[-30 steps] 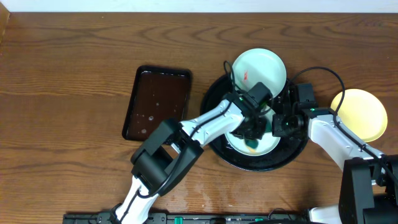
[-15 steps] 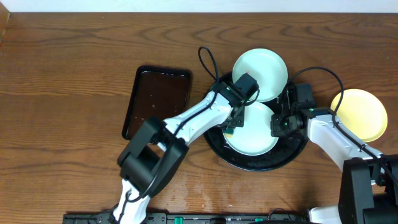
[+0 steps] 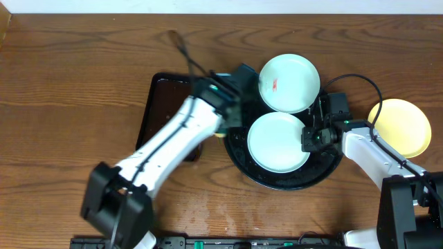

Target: Clean dirty plates on tray and stack at the side

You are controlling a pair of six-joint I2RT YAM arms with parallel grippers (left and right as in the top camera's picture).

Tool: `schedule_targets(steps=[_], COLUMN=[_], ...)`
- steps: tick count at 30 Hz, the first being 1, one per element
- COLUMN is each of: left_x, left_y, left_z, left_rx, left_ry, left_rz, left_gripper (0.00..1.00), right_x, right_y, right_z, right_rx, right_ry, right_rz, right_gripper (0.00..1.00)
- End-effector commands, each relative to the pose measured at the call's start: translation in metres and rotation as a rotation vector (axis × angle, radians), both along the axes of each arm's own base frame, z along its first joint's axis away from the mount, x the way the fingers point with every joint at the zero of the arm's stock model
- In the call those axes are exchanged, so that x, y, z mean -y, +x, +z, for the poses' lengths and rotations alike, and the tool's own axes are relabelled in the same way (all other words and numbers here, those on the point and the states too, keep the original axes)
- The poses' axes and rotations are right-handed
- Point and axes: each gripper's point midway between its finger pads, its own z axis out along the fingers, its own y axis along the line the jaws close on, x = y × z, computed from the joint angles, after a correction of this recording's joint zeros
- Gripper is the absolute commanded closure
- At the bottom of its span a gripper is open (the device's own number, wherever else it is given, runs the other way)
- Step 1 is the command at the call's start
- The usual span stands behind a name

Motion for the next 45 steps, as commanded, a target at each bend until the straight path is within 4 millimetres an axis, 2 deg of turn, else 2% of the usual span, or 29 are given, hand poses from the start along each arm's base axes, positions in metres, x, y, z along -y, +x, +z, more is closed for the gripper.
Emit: schedule_targets(steps=[1, 4, 6, 9, 11, 13, 14, 15, 17, 21, 27, 31, 35, 40, 45], left_x=[-0.057, -0.095, -0.109, -0.11, -0.109, -0.11, -0.109, -0.106, -0.101, -0.096, -0.099, -0.1, -0.1, -0.1, -0.1], left_y=[0.008, 0.009, 0.008, 0.005, 0.008, 0.01, 0.012, 0.012, 0.014, 0.013, 0.002, -0.001, -0.002, -0.002, -0.002], left_z=[-0.003, -0.025, -0.046, -0.073, -0.084, -0.085, -0.084, -0.082, -0.076, -0.051, 0.004, 0.028, 0.036, 0.036, 0.036], left_rx=[-0.031, -0.069, -0.088, -0.119, -0.113, -0.106, -0.107, -0.107, -0.105, -0.062, 0.063, 0.131, 0.155, 0.154, 0.154], left_ry=[0.066, 0.083, 0.054, -0.047, -0.095, -0.105, -0.119, -0.137, -0.173, -0.215, -0.258, -0.281, -0.289, -0.289, -0.289], left_rz=[0.127, 0.226, 0.274, 0.295, 0.265, 0.258, 0.244, 0.231, 0.213, 0.199, 0.184, 0.175, 0.172, 0.173, 0.173], left_gripper=[0.92, 0.92, 0.92, 0.92, 0.92, 0.85, 0.73, 0.6, 0.44, 0.32, 0.24, 0.18, 0.18, 0.18, 0.18], right_x=[0.001, 0.002, 0.002, 0.001, 0.001, 0.001, 0.001, 0.0, -0.002, -0.005, -0.012, -0.004, 0.007, 0.008, 0.004], right_y=[-0.01, -0.014, -0.017, -0.018, -0.017, -0.017, -0.017, -0.016, -0.015, -0.009, -0.004, -0.004, -0.005, -0.007, -0.011], right_z=[-0.01, -0.011, -0.011, -0.012, -0.011, -0.011, -0.011, -0.01, -0.004, 0.023, 0.08, 0.114, 0.145, 0.183, 0.208], right_rx=[-0.043, -0.058, -0.069, -0.074, -0.073, -0.072, -0.071, -0.069, -0.065, -0.013, 0.171, 0.297, 0.421, 0.573, 0.681], right_ry=[-0.028, -0.031, -0.033, -0.03, -0.026, -0.025, -0.025, -0.023, -0.013, -0.007, -0.009, -0.103, -0.217, -0.313, -0.42], right_rz=[0.031, 0.036, 0.036, 0.037, 0.038, 0.038, 0.038, 0.039, 0.059, 0.067, 0.092, 0.062, 0.029, 0.017, 0.028], right_gripper=[0.99, 0.99, 0.99, 0.99, 0.99, 0.99, 0.99, 0.99, 0.99, 0.99, 0.99, 0.99, 0.99, 0.99, 0.99])
